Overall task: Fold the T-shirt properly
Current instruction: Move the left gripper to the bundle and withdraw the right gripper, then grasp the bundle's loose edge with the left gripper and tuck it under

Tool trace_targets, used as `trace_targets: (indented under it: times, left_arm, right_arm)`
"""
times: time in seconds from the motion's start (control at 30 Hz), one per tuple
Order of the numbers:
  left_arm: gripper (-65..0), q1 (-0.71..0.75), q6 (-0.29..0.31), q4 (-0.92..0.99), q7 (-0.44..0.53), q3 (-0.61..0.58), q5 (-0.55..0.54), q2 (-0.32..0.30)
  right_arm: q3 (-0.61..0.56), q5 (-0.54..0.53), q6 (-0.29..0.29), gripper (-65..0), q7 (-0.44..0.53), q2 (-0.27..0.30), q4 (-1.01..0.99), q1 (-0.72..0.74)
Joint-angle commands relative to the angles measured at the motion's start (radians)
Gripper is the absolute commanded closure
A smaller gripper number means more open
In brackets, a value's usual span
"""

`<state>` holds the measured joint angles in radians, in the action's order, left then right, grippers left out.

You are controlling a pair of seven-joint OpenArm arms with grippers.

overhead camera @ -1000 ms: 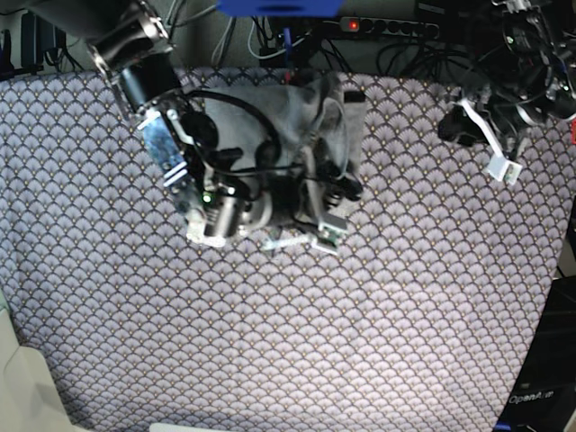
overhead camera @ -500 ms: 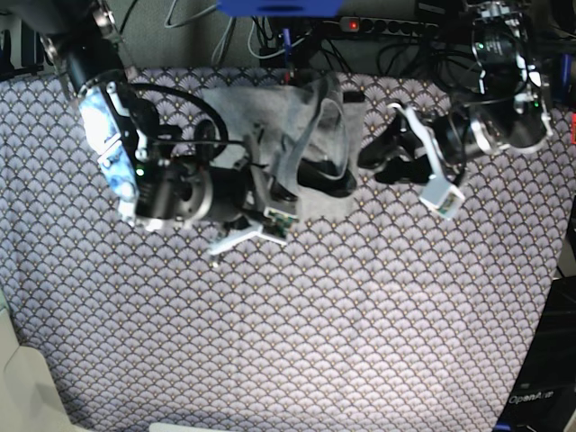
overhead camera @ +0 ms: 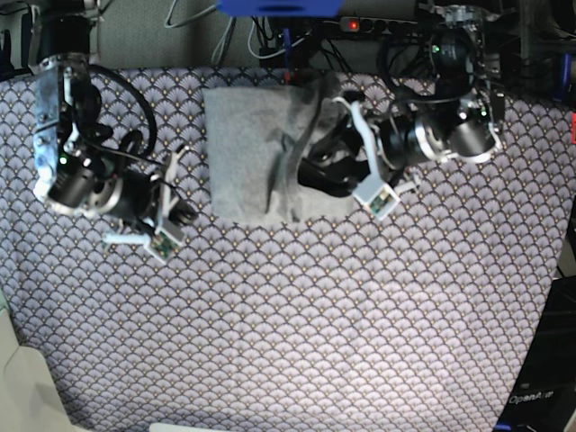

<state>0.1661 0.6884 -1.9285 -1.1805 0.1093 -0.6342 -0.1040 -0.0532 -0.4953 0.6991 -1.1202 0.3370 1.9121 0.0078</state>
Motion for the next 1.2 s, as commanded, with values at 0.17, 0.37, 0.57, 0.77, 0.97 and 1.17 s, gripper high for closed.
trace_targets:
  times: [0.17, 0.37, 0.57, 0.77, 0.97, 1.17]
  left_arm:
    - [-22.5, -0.072, 0.006, 0.122, 0.083, 0.002, 0.070, 0.066]
    - [-22.5, -0.112, 0.009, 0.272, 0.195, 0.002, 0.060, 0.069]
    - [-22.5, -0.130, 0.004, 0.281, 0.264, 0.051, 0.060, 0.036]
    - [-22.5, -0.142, 0.009, 0.334, 0.271, 0.174, 0.067, 0.033]
    - [-22.5, -0.155, 0.010, 0.413, 0.270, 0.257, 0.066, 0.017]
    - [0.0, -0.156, 0.006, 0.407, 0.261, 0.266, 0.057, -0.040]
  right_arm:
    - [0.063, -0.009, -0.001, -0.3, 0.053, 0.057, 0.013, -0.111]
    - [0.105, -0.009, -0.001, -0.3, 0.128, 0.064, 0.013, -0.226]
    - [0.098, -0.007, -0.001, -0.3, 0.145, 0.060, 0.011, -0.271]
    - [0.097, -0.007, -0.001, -0.3, 0.145, 0.055, 0.010, -0.276]
    - [0.097, -0.007, -0.001, -0.2, 0.145, 0.044, -0.026, -0.271]
    - [0.097, -0.009, -0.001, -0.2, 0.179, 0.043, -0.027, -0.274]
